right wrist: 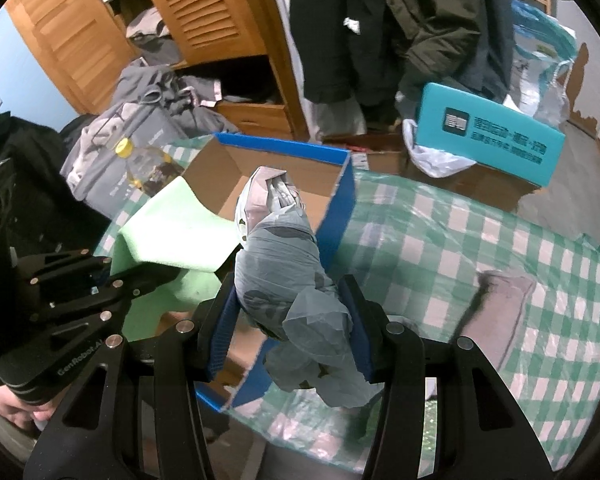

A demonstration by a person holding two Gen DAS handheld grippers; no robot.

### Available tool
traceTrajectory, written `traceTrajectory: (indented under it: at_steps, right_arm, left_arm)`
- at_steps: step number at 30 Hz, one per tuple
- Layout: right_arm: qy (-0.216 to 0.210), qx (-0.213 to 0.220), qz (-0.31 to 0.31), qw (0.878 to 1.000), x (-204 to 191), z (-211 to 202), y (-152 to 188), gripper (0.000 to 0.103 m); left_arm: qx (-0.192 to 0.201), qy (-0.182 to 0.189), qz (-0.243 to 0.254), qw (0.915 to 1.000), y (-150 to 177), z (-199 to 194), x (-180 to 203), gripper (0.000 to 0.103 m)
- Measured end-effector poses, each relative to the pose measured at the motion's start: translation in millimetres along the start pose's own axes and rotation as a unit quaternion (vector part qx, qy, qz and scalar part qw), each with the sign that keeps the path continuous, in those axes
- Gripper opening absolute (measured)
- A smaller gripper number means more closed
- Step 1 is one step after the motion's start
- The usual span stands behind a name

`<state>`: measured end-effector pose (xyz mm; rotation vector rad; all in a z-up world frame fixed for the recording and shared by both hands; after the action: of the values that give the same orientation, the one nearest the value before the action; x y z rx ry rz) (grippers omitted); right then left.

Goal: Organize soft objects
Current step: 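Carry the mint-green cloth and white bag over the open shoebox with both tools, then open both tools to drop the cloth and bag into the shoebox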

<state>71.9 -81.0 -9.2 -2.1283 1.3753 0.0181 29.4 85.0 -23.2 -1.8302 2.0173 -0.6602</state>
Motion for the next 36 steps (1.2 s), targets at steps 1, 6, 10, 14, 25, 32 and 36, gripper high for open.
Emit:
traceTrajectory:
  at_steps: [1, 6, 10, 14, 25, 32, 36]
  right_arm:
    - [-0.001, -0.001, -0.002, 1.000, -2.4, 2.3, -0.6, 0.050]
    - [-0.002, -0.009, -0.016, 1.000, -16.2, 14.7, -4.0, 0.050]
    - [-0.009, -0.016, -0.024, 1.000, -26.5, 24.2, -6.8, 0.050]
    - [-0.014, -0.021, -0.030, 0.999, -37.1, 32.5, -9.9, 0.050]
    - [-0.033, -0.040, -0.029, 0.998, -50.6, 56.4, -14.2, 0.050]
    - [-0.047, -0.052, -0.029, 0.997, -54.5, 68.6, -12.3, 0.052]
    - [-0.045, -0.051, -0.027, 0.997, -53.0, 70.1, -11.7, 0.053]
  left_arm:
    - [0.001, -0.002, -0.001, 1.0000, 0.6, 0.1, -2.5, 0.004]
    - [0.003, -0.029, -0.006, 0.9996, 2.8, 3.3, -15.9, 0.004]
    - [-0.005, -0.028, -0.022, 0.9994, 5.0, 8.8, -27.5, 0.004]
    - [-0.013, -0.032, -0.033, 0.9988, 7.7, 14.0, -36.2, 0.004]
    - [-0.027, -0.045, -0.056, 0.9970, 12.9, 23.3, -53.0, 0.004]
    - [-0.035, -0.049, -0.067, 0.9960, 15.3, 27.5, -59.0, 0.004]
    - [-0.040, -0.050, -0.070, 0.9955, 16.7, 29.6, -60.7, 0.008]
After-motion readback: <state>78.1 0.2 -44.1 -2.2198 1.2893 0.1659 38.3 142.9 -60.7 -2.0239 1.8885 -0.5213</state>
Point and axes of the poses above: each gripper's, at about its wrist camera, not at the fingertips, and z roughly the way its jaws point, x to its right, y to its underside, the point moved 1 cm from there along z, roughly the way its jaws point, and after that the axes turned 3 degrees about -y, right-handed, at the moved point
